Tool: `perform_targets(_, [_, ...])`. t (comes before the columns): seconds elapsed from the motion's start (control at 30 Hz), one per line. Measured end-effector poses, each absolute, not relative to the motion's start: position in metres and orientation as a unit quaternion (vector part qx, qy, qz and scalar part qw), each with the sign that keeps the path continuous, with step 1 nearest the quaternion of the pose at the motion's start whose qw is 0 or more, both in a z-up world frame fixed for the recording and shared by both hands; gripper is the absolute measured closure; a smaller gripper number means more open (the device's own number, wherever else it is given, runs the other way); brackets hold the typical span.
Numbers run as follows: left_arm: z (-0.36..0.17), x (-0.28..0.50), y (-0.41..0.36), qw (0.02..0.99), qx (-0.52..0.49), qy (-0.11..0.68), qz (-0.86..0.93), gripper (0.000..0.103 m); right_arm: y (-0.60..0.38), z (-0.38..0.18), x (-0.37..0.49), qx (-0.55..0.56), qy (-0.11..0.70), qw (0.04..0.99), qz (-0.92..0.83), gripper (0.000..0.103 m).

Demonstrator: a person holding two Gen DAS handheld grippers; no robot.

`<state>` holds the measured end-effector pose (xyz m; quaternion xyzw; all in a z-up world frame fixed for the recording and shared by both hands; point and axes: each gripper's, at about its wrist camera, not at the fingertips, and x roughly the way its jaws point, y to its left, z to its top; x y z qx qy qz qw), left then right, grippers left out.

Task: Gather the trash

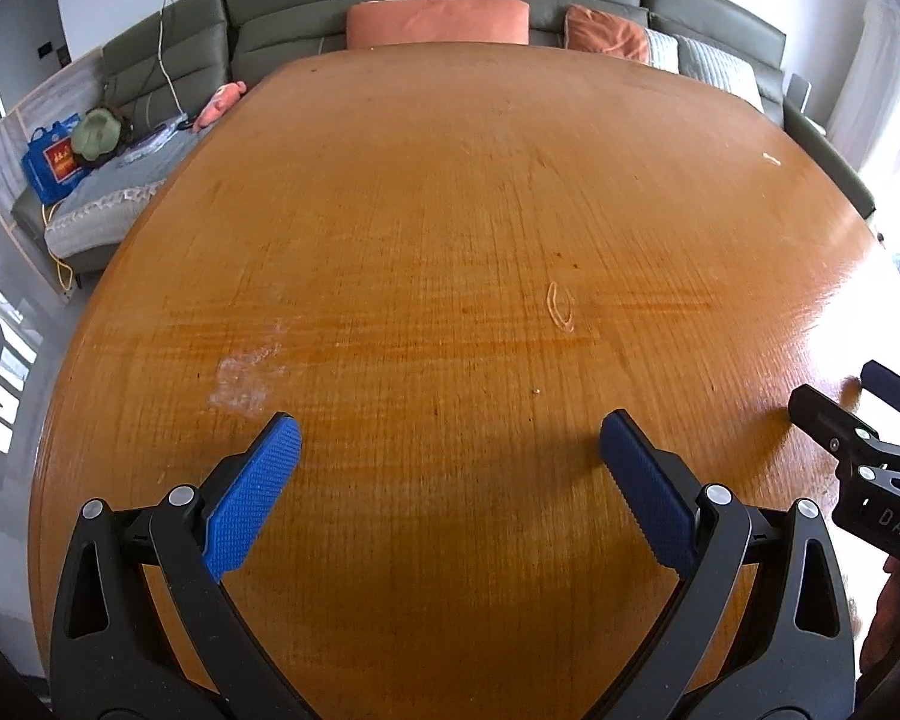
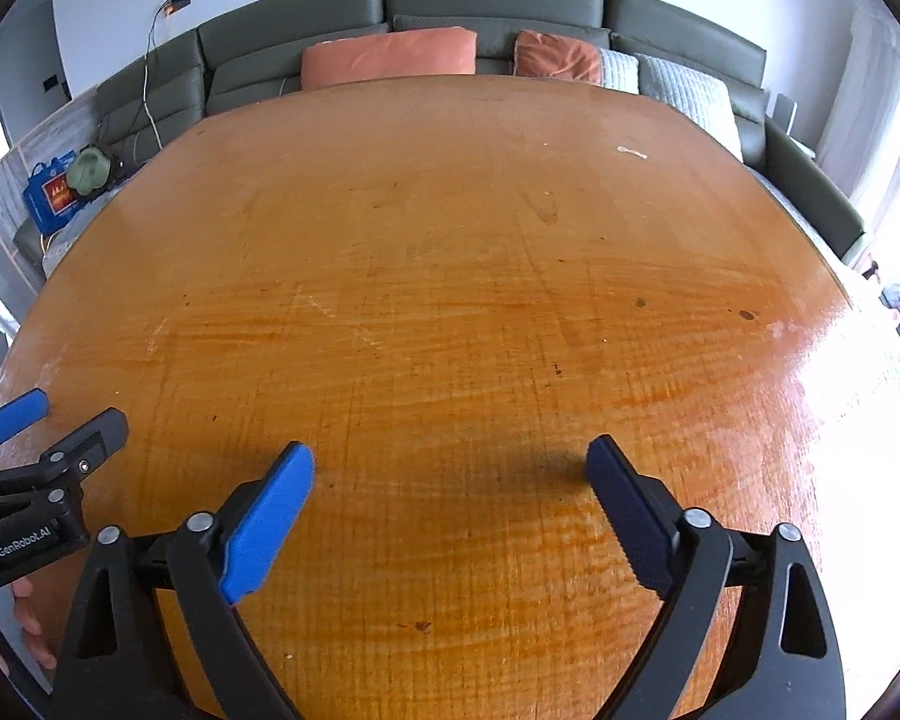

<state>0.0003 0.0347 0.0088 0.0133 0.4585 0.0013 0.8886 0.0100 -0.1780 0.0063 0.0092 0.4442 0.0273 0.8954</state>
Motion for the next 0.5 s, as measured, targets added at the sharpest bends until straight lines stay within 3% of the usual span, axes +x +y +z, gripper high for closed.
perform_targets(0.1, [0.0088,0.0004,0.0338,0.888,0.013,0.459,0.002,0.006,-0.1797,0.0048,0.0118,0.012,0.447,0.894,0.023,0.003])
perform_targets(0.5, [0.0088,0.0003,0.0335,0.888,0.013,0.459,0.001,0.006,-0.1800,0.0059,0.0132,0.010,0.448,0.894,0.022,0.003])
